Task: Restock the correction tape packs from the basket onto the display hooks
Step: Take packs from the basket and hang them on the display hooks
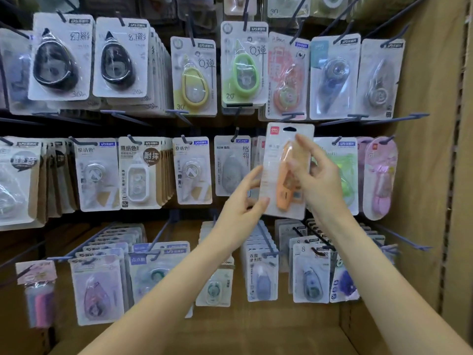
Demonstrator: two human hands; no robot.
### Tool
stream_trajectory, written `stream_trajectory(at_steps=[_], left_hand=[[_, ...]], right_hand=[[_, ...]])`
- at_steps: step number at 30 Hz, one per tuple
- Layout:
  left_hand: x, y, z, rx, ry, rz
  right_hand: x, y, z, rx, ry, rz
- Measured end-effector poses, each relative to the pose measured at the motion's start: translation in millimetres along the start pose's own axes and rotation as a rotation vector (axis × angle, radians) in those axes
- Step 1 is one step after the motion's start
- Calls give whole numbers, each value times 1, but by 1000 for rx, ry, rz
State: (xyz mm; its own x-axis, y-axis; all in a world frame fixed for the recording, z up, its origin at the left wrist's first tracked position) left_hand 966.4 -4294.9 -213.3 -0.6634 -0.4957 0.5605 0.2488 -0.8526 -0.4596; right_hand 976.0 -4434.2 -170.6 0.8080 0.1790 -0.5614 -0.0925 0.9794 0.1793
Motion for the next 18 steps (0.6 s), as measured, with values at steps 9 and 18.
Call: stream_trajectory(at_steps=[9, 18], left_hand=[[-6, 1, -1, -26, -26, 4], [-41, 3, 3, -48, -159, 184]], right_hand=[[19, -7, 14, -61, 211, 56], [37, 17, 31, -92, 363, -302]])
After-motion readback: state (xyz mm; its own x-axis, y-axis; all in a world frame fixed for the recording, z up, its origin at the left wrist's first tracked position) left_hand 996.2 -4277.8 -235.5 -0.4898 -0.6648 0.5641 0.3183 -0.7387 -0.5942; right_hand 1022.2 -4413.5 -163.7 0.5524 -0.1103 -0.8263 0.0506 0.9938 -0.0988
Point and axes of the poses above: each hand's wrist, its own z-axis towards the middle knuckle, its own y-axis out of the palm, x = y × z, the point moved 9 cm from there along z, towards the middle knuckle, and after that the axes turned 14 degrees about z, right-handed, at the moved point
